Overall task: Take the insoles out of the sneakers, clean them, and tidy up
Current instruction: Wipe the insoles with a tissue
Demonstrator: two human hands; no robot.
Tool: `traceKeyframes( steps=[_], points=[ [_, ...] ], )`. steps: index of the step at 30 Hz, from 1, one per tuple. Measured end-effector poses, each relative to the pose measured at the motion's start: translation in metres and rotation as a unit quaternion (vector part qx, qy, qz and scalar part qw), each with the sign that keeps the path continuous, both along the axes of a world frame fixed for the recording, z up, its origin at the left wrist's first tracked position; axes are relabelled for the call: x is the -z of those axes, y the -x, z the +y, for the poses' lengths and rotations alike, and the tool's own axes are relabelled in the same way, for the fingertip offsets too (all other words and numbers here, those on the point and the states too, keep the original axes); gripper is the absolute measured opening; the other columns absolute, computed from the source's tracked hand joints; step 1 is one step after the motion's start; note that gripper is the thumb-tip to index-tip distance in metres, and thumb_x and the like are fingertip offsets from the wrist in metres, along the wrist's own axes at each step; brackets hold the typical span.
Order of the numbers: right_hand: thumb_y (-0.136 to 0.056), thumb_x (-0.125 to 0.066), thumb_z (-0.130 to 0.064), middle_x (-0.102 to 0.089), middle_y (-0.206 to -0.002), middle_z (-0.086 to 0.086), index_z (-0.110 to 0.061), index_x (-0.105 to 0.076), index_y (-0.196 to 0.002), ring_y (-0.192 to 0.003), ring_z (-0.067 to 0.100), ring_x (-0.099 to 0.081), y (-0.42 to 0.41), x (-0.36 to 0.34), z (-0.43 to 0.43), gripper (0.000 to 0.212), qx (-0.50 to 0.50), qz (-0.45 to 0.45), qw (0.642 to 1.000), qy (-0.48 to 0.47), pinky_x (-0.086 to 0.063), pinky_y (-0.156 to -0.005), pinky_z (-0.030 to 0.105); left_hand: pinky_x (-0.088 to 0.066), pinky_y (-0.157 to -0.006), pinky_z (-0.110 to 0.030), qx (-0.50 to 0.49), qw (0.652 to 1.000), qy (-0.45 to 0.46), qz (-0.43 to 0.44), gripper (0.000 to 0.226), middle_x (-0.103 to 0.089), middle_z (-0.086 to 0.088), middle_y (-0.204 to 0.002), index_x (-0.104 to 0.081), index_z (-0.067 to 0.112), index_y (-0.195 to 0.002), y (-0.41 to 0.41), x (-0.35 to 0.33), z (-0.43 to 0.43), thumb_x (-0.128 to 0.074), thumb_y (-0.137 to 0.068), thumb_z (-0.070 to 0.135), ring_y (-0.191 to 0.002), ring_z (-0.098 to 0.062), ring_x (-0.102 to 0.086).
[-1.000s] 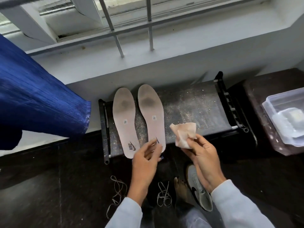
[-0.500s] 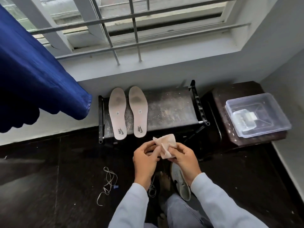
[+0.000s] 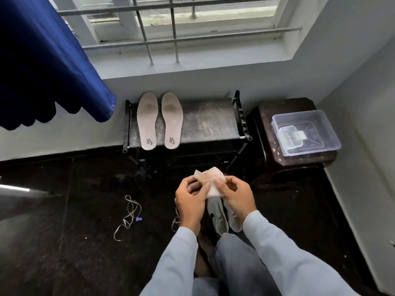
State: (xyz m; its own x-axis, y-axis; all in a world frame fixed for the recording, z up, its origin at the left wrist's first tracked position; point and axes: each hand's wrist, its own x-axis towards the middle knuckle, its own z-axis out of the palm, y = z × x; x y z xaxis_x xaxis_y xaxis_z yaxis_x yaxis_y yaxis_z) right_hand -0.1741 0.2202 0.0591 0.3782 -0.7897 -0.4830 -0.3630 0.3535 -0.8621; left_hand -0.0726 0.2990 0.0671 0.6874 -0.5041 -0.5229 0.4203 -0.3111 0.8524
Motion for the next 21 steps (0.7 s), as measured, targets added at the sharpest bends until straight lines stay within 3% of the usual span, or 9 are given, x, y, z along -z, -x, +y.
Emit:
traceKeyframes(
  steps=[5, 11, 16, 17, 19, 20, 21],
  points=[
    [-0.083, -0.074, -0.034, -0.075, -0.085, -0.005, -0.025, -0.071, -0.086, -0.085, 0.010, -0.070, 0.052, -0.011, -0.022, 0.009, 0.058, 0.036, 0.997, 0.022, -0.057, -0.080, 0.031, -0.058, -0.076, -0.025, 0.009, 0.999, 0.003, 0.030, 0.019, -0.075, -0.001, -0.098, -0.069, 0.023, -0.099, 0.054, -0.005, -0.030, -0.075, -0.085, 0.012, -0.090, -0.010, -0.073],
    [-0.082, -0.075, -0.026, -0.070, -0.085, -0.011, -0.025, -0.068, -0.089, -0.082, 0.001, -0.065, 0.126, 0.001, -0.110, 0.010, 0.091, 0.091, 0.989, 0.078, -0.046, -0.070, 0.011, -0.056, -0.076, -0.025, 0.072, 0.997, -0.016, -0.016, 0.011, -0.076, 0.005, -0.087, -0.075, 0.022, -0.094, 0.122, 0.006, -0.123, -0.075, -0.084, 0.017, -0.076, 0.004, -0.070],
    [-0.084, -0.073, -0.024, -0.070, -0.087, -0.006, -0.017, -0.072, -0.097, -0.085, 0.012, -0.065, 0.177, 0.041, -0.221, 0.014, 0.096, 0.136, 0.982, 0.094, -0.045, -0.078, 0.022, -0.060, -0.084, -0.042, 0.088, 0.993, -0.069, -0.043, 0.010, -0.075, 0.009, -0.079, -0.075, 0.033, -0.083, 0.170, 0.051, -0.241, -0.077, -0.077, 0.025, -0.089, -0.014, -0.070],
    [-0.084, -0.073, -0.024, -0.069, -0.087, -0.004, -0.016, -0.072, -0.097, -0.085, 0.015, -0.064, 0.184, 0.051, -0.244, 0.015, 0.095, 0.150, 0.979, 0.099, -0.044, -0.079, 0.023, -0.060, -0.082, -0.039, 0.078, 0.993, -0.078, -0.050, 0.009, -0.075, 0.008, -0.078, -0.074, 0.031, -0.082, 0.179, 0.061, -0.266, -0.077, -0.077, 0.024, -0.085, -0.010, -0.070],
    [-0.083, -0.073, -0.023, -0.068, -0.086, -0.001, -0.015, -0.071, -0.097, -0.089, 0.020, -0.064, 0.195, 0.073, -0.285, 0.016, 0.103, 0.174, 0.973, 0.111, -0.045, -0.081, 0.025, -0.055, -0.077, -0.017, 0.055, 0.991, -0.099, -0.071, 0.007, -0.075, 0.004, -0.077, -0.071, 0.023, -0.081, 0.193, 0.076, -0.311, -0.077, -0.078, 0.021, -0.076, 0.004, -0.063],
    [-0.083, -0.074, -0.023, -0.068, -0.088, 0.000, -0.017, -0.069, -0.095, -0.093, 0.022, -0.064, 0.197, 0.082, -0.301, 0.015, 0.111, 0.178, 0.971, 0.112, -0.048, -0.082, 0.027, -0.049, -0.072, -0.007, 0.055, 0.989, -0.112, -0.080, 0.007, -0.074, 0.002, -0.077, -0.069, 0.019, -0.082, 0.198, 0.081, -0.329, -0.076, -0.080, 0.019, -0.073, 0.005, -0.060],
    [-0.084, -0.073, -0.023, -0.067, -0.089, 0.000, -0.019, -0.067, -0.094, -0.096, 0.025, -0.063, 0.200, 0.093, -0.318, 0.013, 0.113, 0.183, 0.971, 0.108, -0.051, -0.084, 0.031, -0.046, -0.069, -0.006, 0.057, 0.986, -0.127, -0.092, 0.008, -0.073, 0.000, -0.078, -0.068, 0.017, -0.081, 0.203, 0.091, -0.349, -0.076, -0.081, 0.019, -0.075, 0.003, -0.060]
  ],
)
